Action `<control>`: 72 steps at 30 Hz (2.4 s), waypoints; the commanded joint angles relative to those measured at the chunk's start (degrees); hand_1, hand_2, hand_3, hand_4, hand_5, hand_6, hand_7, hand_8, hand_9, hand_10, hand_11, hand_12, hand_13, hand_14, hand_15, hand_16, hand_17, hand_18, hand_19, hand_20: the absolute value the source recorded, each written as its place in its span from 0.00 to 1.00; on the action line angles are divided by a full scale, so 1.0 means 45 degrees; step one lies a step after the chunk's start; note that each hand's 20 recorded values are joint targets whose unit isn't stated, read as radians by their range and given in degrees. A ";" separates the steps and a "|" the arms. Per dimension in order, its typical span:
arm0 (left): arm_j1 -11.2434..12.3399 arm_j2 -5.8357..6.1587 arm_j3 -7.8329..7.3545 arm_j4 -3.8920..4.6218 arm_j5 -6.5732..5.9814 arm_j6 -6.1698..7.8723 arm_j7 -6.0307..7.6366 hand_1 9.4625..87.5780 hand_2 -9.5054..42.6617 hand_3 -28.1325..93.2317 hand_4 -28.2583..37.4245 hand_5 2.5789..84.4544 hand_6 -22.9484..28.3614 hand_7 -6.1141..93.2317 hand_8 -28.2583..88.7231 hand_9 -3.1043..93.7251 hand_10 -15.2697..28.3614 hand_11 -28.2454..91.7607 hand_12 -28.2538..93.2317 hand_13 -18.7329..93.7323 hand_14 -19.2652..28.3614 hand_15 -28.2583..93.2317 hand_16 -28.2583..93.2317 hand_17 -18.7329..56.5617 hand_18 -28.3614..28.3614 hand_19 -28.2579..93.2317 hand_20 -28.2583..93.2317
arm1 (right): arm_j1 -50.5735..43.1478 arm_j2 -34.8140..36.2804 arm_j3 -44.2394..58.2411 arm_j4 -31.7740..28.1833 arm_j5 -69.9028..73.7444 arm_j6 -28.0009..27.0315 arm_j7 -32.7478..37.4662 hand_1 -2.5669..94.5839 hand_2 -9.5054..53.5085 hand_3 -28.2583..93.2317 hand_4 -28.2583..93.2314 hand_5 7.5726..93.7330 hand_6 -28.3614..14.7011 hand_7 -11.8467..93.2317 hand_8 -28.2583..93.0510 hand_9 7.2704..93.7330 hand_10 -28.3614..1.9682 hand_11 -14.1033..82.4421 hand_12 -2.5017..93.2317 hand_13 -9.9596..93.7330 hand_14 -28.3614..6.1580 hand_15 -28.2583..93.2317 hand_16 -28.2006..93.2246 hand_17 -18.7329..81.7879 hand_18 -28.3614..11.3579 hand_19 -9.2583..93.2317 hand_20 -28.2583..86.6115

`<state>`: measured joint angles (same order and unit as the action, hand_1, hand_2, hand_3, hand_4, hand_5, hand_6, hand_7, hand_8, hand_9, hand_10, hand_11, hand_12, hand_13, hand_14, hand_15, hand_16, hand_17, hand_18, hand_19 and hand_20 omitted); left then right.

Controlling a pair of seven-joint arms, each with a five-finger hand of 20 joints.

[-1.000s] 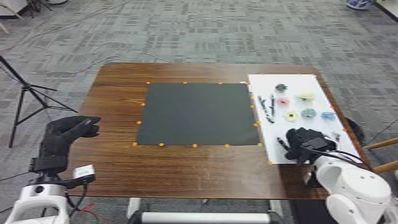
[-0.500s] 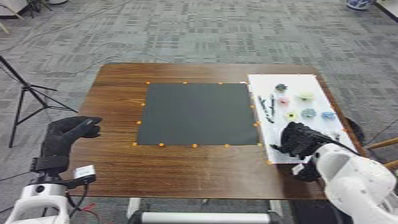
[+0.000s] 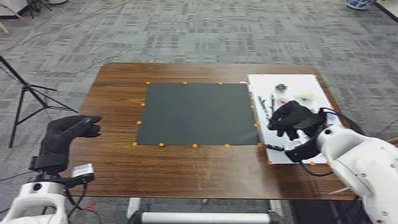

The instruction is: Arrange flowers

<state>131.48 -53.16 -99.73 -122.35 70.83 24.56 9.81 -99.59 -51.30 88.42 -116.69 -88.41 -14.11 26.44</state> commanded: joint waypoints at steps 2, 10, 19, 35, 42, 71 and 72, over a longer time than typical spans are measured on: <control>-0.0079 0.0078 -0.0122 -0.0012 0.0255 -0.0520 -0.0282 0.28 0.18 0.77 0.20 0.71 0.51 0.28 0.18 0.67 0.71 0.51 0.39 0.60 0.80 0.72 0.26 0.37 0.83 0.69 0.70 | -0.1449 0.1000 0.0223 -0.1083 -0.6891 -0.1494 -0.1547 0.50 0.00 0.70 0.16 0.64 0.56 0.41 0.34 0.86 0.50 0.45 0.34 0.99 0.69 0.62 0.52 0.86 0.55 0.98 0.60; -0.0179 0.0115 -0.0177 -0.0035 0.0706 -0.0759 -0.0389 0.28 0.17 0.77 0.21 0.71 0.50 0.28 0.18 0.66 0.71 0.51 0.39 0.60 0.80 0.72 0.26 0.36 0.83 0.69 0.70 | -0.2279 0.1810 -0.0102 -0.1165 -0.9190 -0.1559 -0.2031 0.40 0.00 0.72 0.14 0.53 0.53 0.33 0.21 0.69 0.37 0.37 0.31 0.95 0.66 0.63 0.52 0.83 0.51 0.99 0.60; -0.0161 -0.0050 -0.0190 -0.0071 0.0949 -0.1060 -0.0544 0.29 0.17 0.77 0.21 0.71 0.50 0.28 0.18 0.66 0.71 0.51 0.39 0.60 0.80 0.72 0.26 0.37 0.83 0.69 0.70 | -0.2518 0.2115 -0.1459 -0.0315 -1.0908 -0.0173 -0.1964 0.42 0.00 0.72 0.13 0.49 0.53 0.35 0.21 0.69 0.40 0.41 0.32 0.95 0.68 0.66 0.51 0.83 0.50 1.00 0.61; -0.0308 -0.0022 -0.0182 -0.0029 0.0959 -0.1382 -0.0538 0.29 0.17 0.76 0.21 0.71 0.50 0.28 0.18 0.67 0.71 0.50 0.39 0.60 0.81 0.71 0.26 0.37 0.83 0.69 0.70 | -0.1883 0.2502 -0.3405 0.0723 -1.1281 0.1085 -0.1698 0.73 0.00 0.58 0.16 0.68 0.62 0.42 0.43 0.98 0.63 0.37 0.42 1.00 0.76 0.67 0.45 0.89 0.57 1.00 0.56; -0.0286 -0.0046 -0.0228 -0.0062 0.0911 -0.1426 -0.0534 0.29 0.18 0.76 0.21 0.71 0.51 0.28 0.18 0.67 0.72 0.50 0.39 0.61 0.81 0.71 0.26 0.37 0.83 0.69 0.70 | -0.1711 0.2254 -0.2996 0.0661 -0.9099 0.0368 -0.1484 0.74 0.02 0.62 0.15 0.77 0.58 0.31 0.40 0.99 0.60 0.44 0.28 1.00 0.75 0.68 0.43 0.91 0.58 0.99 0.54; 0.0151 0.0079 -0.0648 -0.0089 0.0747 -0.1486 -0.0639 0.29 0.18 0.76 0.22 0.71 0.51 0.28 0.18 0.67 0.72 0.51 0.39 0.61 0.81 0.71 0.26 0.37 0.83 0.69 0.70 | -0.3669 0.1822 0.0609 -0.1303 -0.8111 0.1118 -0.2061 0.49 0.00 0.71 0.16 0.69 0.56 0.36 0.34 0.90 0.53 0.43 0.30 1.00 0.73 0.66 0.48 0.89 0.55 1.00 0.61; 0.0208 0.0064 -0.0685 -0.0123 0.0764 -0.1480 -0.0695 0.29 0.18 0.76 0.22 0.71 0.51 0.28 0.18 0.67 0.72 0.50 0.39 0.61 0.81 0.71 0.26 0.37 0.83 0.69 0.70 | -0.3799 0.1721 0.0701 -0.1334 -0.8234 0.0930 -0.2098 0.45 0.00 0.73 0.16 0.68 0.56 0.37 0.25 0.89 0.52 0.43 0.29 1.00 0.72 0.66 0.49 0.88 0.54 1.00 0.61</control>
<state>131.12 -52.25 -101.67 -122.20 73.76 18.49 7.63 -108.92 -43.95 89.16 -120.94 -121.76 -8.69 18.20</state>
